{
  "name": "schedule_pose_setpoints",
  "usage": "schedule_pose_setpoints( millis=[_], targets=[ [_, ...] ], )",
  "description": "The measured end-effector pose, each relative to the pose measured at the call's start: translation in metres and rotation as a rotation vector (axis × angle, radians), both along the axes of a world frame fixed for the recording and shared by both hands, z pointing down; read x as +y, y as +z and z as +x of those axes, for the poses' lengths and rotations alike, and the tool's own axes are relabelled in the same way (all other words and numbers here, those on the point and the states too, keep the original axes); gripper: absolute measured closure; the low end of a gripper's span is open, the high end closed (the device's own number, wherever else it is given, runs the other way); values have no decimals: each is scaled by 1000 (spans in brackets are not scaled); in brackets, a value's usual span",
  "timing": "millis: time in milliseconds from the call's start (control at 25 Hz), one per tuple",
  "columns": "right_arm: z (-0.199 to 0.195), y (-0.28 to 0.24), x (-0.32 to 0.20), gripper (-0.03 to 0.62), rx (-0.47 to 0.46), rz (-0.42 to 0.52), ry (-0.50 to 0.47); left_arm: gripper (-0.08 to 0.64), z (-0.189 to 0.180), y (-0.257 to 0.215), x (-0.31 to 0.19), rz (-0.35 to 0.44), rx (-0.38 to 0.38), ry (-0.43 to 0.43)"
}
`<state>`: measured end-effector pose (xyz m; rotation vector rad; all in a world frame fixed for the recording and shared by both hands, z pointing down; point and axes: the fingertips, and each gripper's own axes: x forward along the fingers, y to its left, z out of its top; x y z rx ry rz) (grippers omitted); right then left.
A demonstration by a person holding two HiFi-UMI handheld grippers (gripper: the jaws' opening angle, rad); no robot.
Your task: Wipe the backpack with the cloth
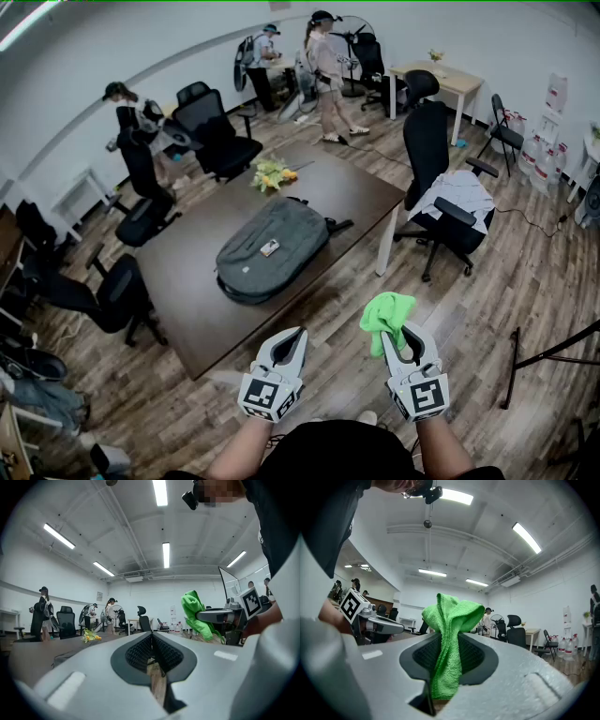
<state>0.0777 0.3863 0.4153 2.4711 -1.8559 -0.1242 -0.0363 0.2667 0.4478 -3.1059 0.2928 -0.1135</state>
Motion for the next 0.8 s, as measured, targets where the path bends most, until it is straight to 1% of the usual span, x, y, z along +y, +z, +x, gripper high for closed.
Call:
schedule_pose_setpoints(
  millis=[120, 240, 480, 680, 800],
  targets=[
    [-4, 10, -7, 495, -1, 0, -1, 543, -6, 1, -9, 4, 7, 4],
    [-12, 9, -12, 495, 2, -2, 2, 543, -13, -2, -13, 11, 15, 9],
    [-30, 11, -18, 495, 7, -15, 3, 543, -33, -2, -19, -4, 21, 14],
    [-43, 13, -22, 489, -11, -1, 5, 542, -50, 2, -26, -8, 22, 16],
    [-50, 13, -27, 488, -50, 15, 4, 543, -59, 4, -33, -12, 21, 12]
  ],
)
